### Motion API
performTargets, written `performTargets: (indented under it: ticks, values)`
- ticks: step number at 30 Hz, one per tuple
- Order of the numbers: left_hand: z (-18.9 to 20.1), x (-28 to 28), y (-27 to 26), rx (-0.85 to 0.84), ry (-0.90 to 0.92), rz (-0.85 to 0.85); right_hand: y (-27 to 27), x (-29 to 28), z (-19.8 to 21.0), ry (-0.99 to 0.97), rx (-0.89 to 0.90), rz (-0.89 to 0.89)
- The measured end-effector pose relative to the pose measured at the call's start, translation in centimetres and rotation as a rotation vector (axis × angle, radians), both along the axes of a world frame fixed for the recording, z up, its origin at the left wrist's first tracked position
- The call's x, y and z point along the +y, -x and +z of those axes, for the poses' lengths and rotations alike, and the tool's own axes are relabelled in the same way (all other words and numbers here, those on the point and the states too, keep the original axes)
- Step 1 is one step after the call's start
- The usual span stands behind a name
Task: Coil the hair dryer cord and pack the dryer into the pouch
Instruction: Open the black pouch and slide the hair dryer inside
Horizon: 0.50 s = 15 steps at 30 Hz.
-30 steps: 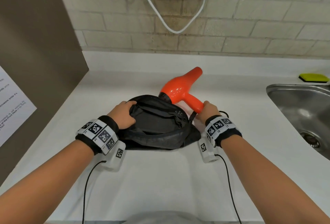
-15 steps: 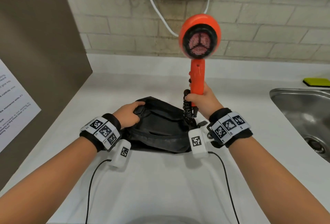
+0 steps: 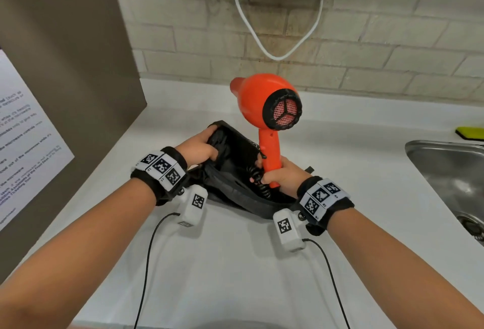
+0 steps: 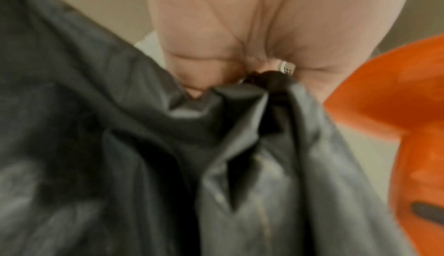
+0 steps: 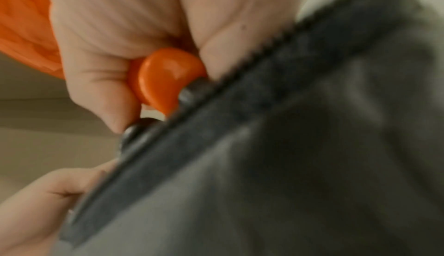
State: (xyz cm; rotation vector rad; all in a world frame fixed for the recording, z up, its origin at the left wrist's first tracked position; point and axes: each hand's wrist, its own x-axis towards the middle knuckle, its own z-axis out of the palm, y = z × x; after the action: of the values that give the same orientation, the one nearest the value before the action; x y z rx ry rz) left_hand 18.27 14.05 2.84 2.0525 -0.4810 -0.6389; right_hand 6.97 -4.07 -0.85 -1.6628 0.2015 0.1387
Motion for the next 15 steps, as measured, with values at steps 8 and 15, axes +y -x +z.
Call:
performTargets:
  ticks: [8,15]
  values:
    - [-0.2,0.5,-1.8,-0.018,0.08,0.068,0.4,-1.1,-0.3,0.007,0.069,0.079]
    - [-0.2,0.1,-2.7,0.027,0.12,0.072,1.3,-1.9,-0.1,-0.029,0.168,0.26]
